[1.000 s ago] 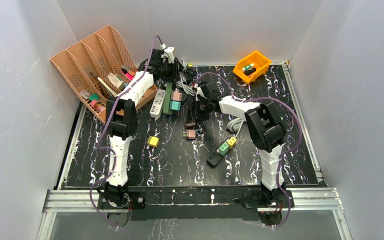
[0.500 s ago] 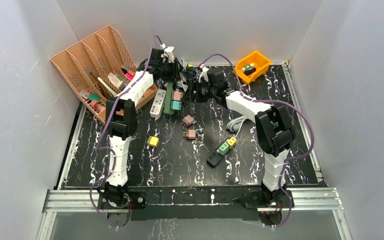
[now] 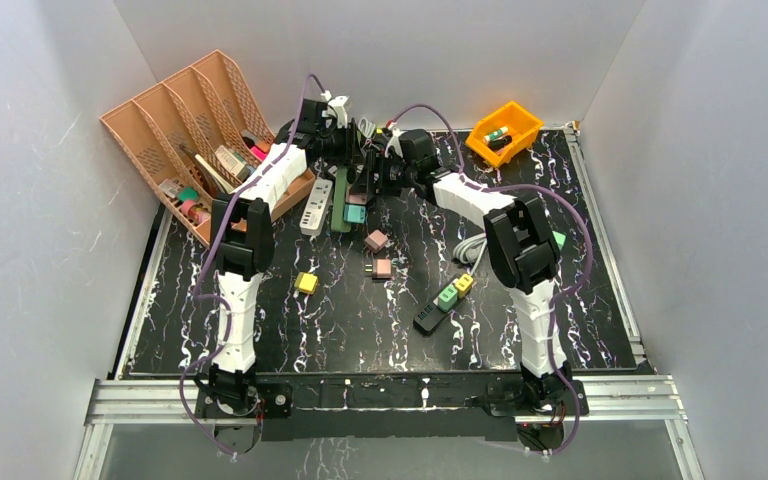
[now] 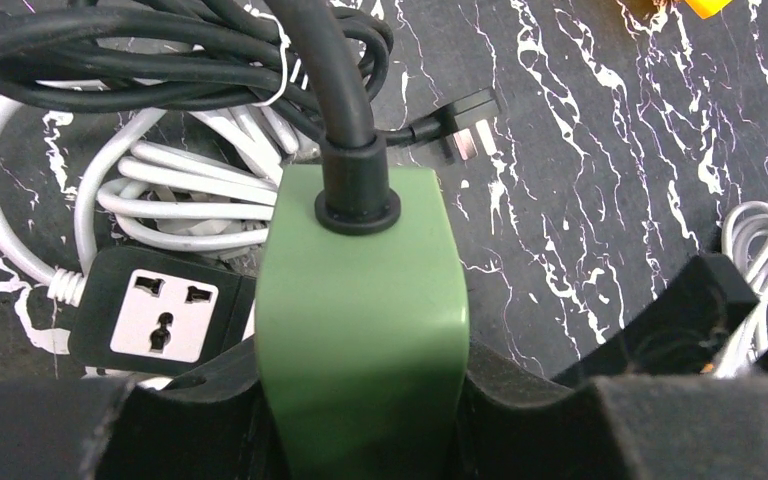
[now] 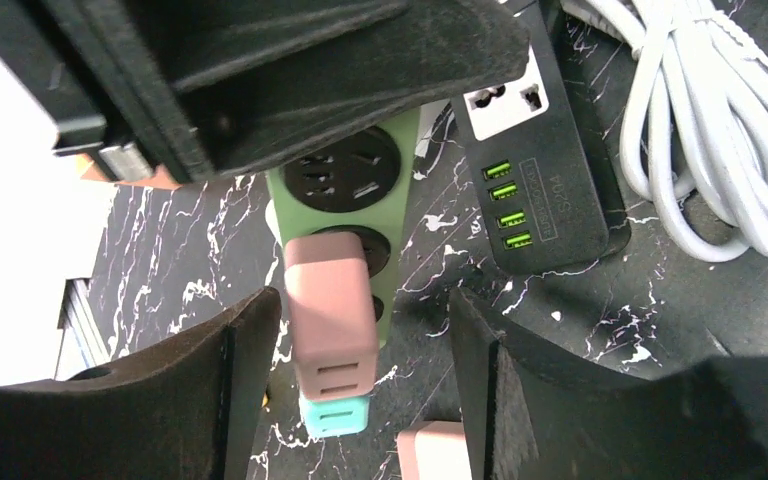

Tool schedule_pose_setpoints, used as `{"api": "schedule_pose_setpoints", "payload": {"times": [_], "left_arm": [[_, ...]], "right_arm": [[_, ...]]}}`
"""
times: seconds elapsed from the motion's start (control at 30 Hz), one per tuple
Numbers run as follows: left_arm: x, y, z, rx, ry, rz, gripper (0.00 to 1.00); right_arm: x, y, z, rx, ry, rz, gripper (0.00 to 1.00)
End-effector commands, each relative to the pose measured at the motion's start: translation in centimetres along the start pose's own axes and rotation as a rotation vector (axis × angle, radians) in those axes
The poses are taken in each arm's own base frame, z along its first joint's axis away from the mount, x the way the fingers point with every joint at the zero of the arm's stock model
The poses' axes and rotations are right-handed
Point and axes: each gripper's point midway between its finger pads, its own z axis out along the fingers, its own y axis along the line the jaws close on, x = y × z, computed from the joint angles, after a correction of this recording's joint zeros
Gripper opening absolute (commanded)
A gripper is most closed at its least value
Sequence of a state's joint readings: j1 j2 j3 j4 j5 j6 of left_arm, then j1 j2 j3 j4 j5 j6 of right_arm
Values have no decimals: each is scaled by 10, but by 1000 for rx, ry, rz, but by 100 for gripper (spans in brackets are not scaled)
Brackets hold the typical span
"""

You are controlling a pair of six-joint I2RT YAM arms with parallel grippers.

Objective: Pull the plug off the socket

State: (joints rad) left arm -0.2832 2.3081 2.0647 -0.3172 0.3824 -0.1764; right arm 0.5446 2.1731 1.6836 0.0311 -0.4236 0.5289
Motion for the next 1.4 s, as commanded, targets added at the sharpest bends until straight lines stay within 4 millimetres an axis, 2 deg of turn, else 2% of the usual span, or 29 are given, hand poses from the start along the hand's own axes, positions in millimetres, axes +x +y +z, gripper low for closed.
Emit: {"api": "schedule_pose_setpoints", "payload": {"times": [0.0, 0.1, 0.23, 0.3, 0.4, 0.53, 0.73, 0.9, 1.0, 1.17, 1.27, 1.37], "left_arm": [[-70, -44, -61, 91, -181, 49, 0], [-71, -43, -61, 90, -183, 48, 0], [-72, -42, -60, 91, -188, 45, 0], [-75, -43, -60, 99, -193, 43, 0], [-80, -42, -62, 94, -197, 60, 0], [-82, -30, -63, 57, -191, 133, 0], [-69, 10, -65, -3, -152, 240, 0], [-73, 26, -80, 4, -174, 275, 0], [-78, 35, -89, 6, -178, 279, 0], [-77, 56, -90, -95, -125, 327, 0], [-68, 71, -88, -186, -71, 371, 0], [-69, 78, -91, -227, -73, 376, 0]], "right_arm": [[-21, 18, 3, -62, -40, -4, 68], [-23, 21, 4, -77, -40, 2, 55], [-22, 24, 1, -83, -40, -6, 24], [-21, 25, 0, -84, -29, -11, 0], [-20, 28, -6, -86, -19, -27, 0], [-26, 37, -26, -87, -36, -50, 0], [-54, 47, -82, -128, -102, -39, 0], [-78, 51, -134, -181, -172, -14, 0], [-83, 52, -157, -205, -191, 2, 0], [-88, 50, -174, -111, -226, 18, 0], [-88, 43, -176, -10, -238, 9, 0], [-83, 43, -173, 28, -225, -7, 0]]}}
